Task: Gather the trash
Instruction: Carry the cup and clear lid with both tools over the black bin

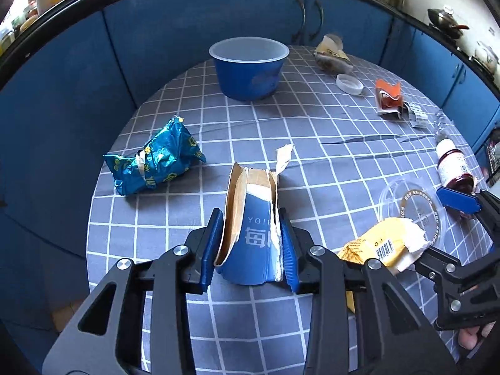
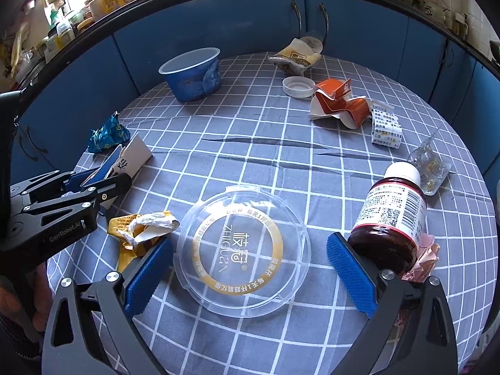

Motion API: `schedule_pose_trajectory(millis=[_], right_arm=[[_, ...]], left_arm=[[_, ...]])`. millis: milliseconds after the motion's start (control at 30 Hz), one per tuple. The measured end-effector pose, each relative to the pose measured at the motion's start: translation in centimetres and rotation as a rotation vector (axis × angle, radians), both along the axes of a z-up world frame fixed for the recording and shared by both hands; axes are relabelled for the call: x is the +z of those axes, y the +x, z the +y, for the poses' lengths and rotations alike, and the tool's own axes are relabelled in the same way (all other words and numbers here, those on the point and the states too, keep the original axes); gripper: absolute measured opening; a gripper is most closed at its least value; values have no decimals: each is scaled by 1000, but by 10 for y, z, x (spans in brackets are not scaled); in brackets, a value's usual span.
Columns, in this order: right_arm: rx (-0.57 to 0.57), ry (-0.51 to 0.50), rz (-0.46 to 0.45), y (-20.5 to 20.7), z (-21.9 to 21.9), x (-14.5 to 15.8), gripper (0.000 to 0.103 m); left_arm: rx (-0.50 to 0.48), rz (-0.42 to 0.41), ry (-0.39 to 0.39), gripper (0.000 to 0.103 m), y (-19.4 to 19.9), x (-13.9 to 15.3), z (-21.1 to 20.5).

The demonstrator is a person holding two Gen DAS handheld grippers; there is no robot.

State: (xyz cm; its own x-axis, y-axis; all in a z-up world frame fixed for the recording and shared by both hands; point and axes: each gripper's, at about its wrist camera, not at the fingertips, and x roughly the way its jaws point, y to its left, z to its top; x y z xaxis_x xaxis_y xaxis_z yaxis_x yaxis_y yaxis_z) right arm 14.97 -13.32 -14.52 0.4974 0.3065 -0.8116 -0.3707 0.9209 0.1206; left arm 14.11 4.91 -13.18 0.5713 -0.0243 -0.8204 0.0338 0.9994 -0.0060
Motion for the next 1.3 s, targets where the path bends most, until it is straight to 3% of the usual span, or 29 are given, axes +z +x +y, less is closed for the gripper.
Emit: schedule_pose_trajectory(millis=[67,133,400,733,1000,1300], right_arm=[[3,3,-3,-1,0,0,95],[22,15,-8,-3,1,2,84],[29,6,-12,-6,3,3,83],[39,-22,-113,-22,3,27,83],[-13,-11,-181,-34,-24,55,83],[-114,-8,-249,-43,-83,82,83]], left_arm=[[4,-1,-6,34,0,0,0],[11,-1,-18,34,-1,0,0],[17,-3,-33,34,-4,2,0],[13,-57,-41,34,-17,19,-1],[-23,-111,-40,34,-27,44,-20],[-123,-119,-37,34,-19,56,-80]])
